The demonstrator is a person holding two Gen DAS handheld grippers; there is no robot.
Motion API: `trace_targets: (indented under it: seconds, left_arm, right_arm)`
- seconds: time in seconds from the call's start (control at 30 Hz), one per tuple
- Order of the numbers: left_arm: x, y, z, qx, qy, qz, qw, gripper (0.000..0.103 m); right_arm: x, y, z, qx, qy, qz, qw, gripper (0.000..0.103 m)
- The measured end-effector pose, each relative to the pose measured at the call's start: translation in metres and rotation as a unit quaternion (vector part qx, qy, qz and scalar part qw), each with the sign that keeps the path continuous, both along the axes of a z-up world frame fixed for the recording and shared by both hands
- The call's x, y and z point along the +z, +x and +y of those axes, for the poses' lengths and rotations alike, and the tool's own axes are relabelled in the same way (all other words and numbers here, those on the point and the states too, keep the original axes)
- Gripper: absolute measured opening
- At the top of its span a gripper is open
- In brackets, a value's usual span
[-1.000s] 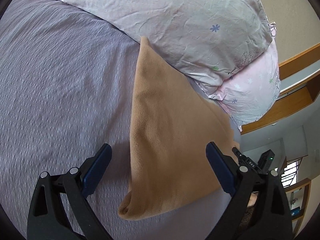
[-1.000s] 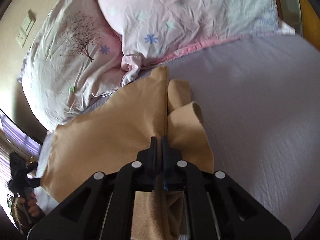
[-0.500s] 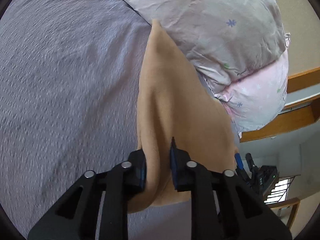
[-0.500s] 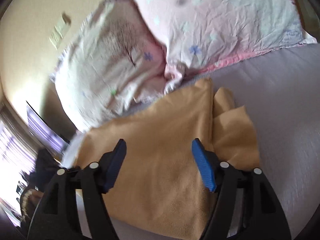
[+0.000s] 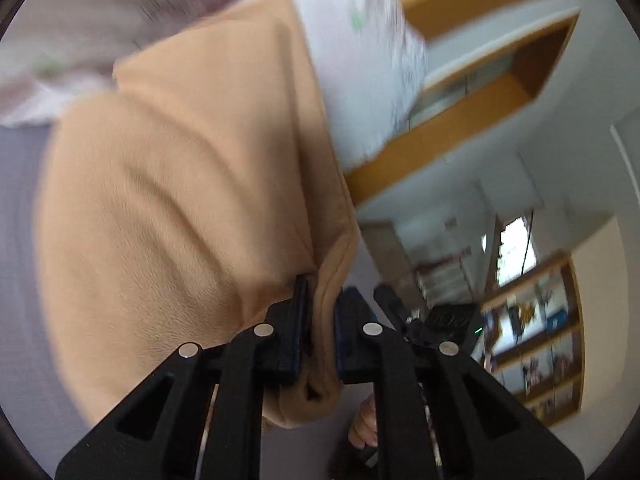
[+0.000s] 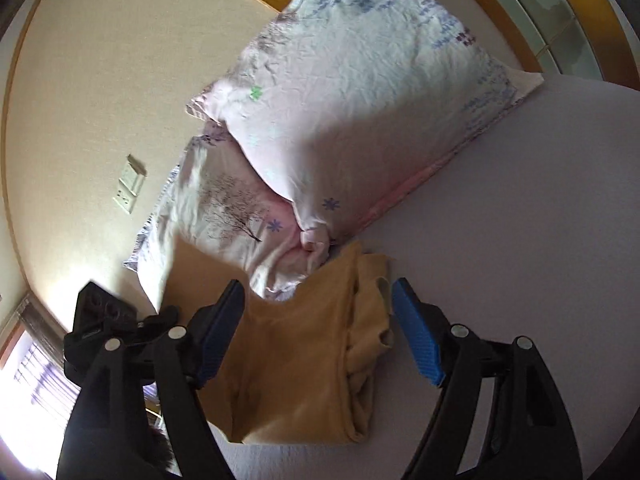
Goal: Fold small clothes
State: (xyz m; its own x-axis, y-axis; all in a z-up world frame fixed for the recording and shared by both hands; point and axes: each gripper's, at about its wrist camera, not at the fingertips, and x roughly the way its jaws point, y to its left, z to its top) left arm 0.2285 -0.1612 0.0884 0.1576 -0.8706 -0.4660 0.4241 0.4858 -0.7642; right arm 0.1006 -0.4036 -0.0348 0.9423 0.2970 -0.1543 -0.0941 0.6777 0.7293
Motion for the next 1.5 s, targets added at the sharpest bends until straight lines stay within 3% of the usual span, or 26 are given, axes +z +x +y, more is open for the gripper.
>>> trace_targets:
  seconds: [0.07, 0.13, 0.2, 0.23, 0.27, 0.3, 0.33, 0.4, 0.53, 0.7, 0.73, 0.8, 0.83, 0.87, 0.9, 0.97, 1.1, 1.17, 1.23, 1.27, 1.33, 1.4, 1.5]
  left_arm:
    - [-0.031, -0.002, -0.051, -0.073, 0.006, 0.052, 0.9959, 0.012]
    - [-0.043, -0.009, -0.062, -0.103, -0.003, 0.087, 0.9909, 0.012]
    - [-0.032, -0.012, -0.044, -0.091, -0.016, 0.062, 0.9938, 0.019]
    - [-0.022, -0.014, -0.023, -0.065, -0.022, 0.039, 0.9969, 0.041]
    - [-0.014, -0.015, -0.002, -0.032, -0.029, 0.021, 0.9989, 0.056]
    - [-0.007, -0.015, 0.028, 0.021, -0.028, -0.002, 0.9994, 0.079]
    - [-0.004, -0.016, 0.046, 0.055, -0.017, -0.017, 0.9982, 0.08]
    - [-0.006, -0.014, 0.075, 0.096, 0.024, -0.028, 0.9947, 0.08]
    - [-0.043, 0.005, 0.09, 0.122, 0.093, 0.035, 0.9875, 0.08]
    - [-0.076, 0.018, 0.082, 0.111, 0.107, 0.066, 0.9859, 0.08]
    - [-0.078, 0.022, 0.074, 0.11, 0.104, 0.062, 0.9865, 0.08]
    - [-0.08, 0.025, 0.066, 0.105, 0.099, 0.052, 0.9882, 0.077]
    - [-0.081, 0.023, 0.065, 0.107, 0.096, 0.046, 0.9885, 0.063]
    - [-0.081, 0.021, 0.062, 0.106, 0.102, 0.04, 0.9884, 0.057]
    - [-0.079, 0.021, 0.063, 0.104, 0.106, 0.032, 0.9885, 0.043]
    - [-0.069, 0.015, 0.077, 0.103, 0.078, 0.019, 0.9915, 0.037]
    - [-0.036, -0.015, 0.125, 0.122, 0.054, -0.047, 0.9899, 0.037]
    - [-0.033, -0.025, 0.136, 0.135, 0.09, -0.071, 0.9842, 0.041]
    - [-0.044, -0.024, 0.142, 0.144, 0.156, -0.071, 0.9747, 0.043]
    - [-0.05, -0.025, 0.147, 0.149, 0.177, -0.06, 0.9708, 0.044]
    - [-0.052, -0.035, 0.161, 0.161, 0.162, -0.056, 0.972, 0.045]
    - [-0.037, -0.056, 0.167, 0.175, 0.159, -0.102, 0.9663, 0.048]
    - [-0.019, -0.086, 0.157, 0.155, 0.147, -0.163, 0.9633, 0.061]
  right_arm:
    - [-0.008, 0.003, -0.007, 0.004, 0.005, 0.03, 1.0, 0.075]
    - [-0.013, 0.002, -0.013, 0.009, 0.0, 0.052, 0.999, 0.075]
    - [-0.014, -0.001, -0.017, 0.016, -0.006, 0.063, 0.998, 0.075]
    - [-0.015, 0.0, -0.019, 0.028, -0.003, 0.068, 0.997, 0.075]
    - [-0.017, 0.003, -0.019, 0.047, 0.007, 0.072, 0.996, 0.075]
    - [-0.02, 0.007, -0.019, 0.066, 0.016, 0.076, 0.995, 0.075]
    - [-0.022, 0.013, -0.018, 0.082, 0.024, 0.083, 0.993, 0.075]
    - [-0.025, 0.028, -0.011, 0.109, 0.027, 0.105, 0.988, 0.076]
    - [-0.025, 0.064, 0.009, 0.146, 0.011, 0.145, 0.979, 0.077]
    - [-0.026, 0.092, 0.025, 0.146, -0.023, 0.172, 0.974, 0.078]
    - [-0.024, 0.095, 0.028, 0.146, -0.033, 0.171, 0.974, 0.074]
    - [-0.028, 0.104, 0.033, 0.16, -0.039, 0.173, 0.971, 0.044]
    - [-0.029, 0.107, 0.035, 0.165, -0.034, 0.165, 0.972, 0.036]
    - [-0.027, 0.106, 0.036, 0.166, -0.037, 0.157, 0.973, 0.031]
    - [-0.022, 0.104, 0.039, 0.166, -0.041, 0.147, 0.974, 0.03]
    - [-0.012, 0.099, 0.047, 0.176, -0.045, 0.121, 0.976, 0.028]
    - [0.006, 0.094, 0.081, 0.22, -0.062, 0.08, 0.97, 0.028]
    - [0.005, 0.103, 0.106, 0.225, -0.109, 0.097, 0.963, 0.031]
    - [-0.002, 0.113, 0.124, 0.198, -0.171, 0.14, 0.955, 0.039]
    - [-0.002, 0.112, 0.125, 0.184, -0.183, 0.145, 0.955, 0.054]
    - [0.01, 0.093, 0.114, 0.127, -0.19, 0.128, 0.965, 0.064]
    - [0.029, 0.071, 0.101, 0.097, -0.175, 0.076, 0.977, 0.064]
    - [0.043, 0.072, 0.109, 0.111, -0.185, 0.073, 0.974, 0.062]
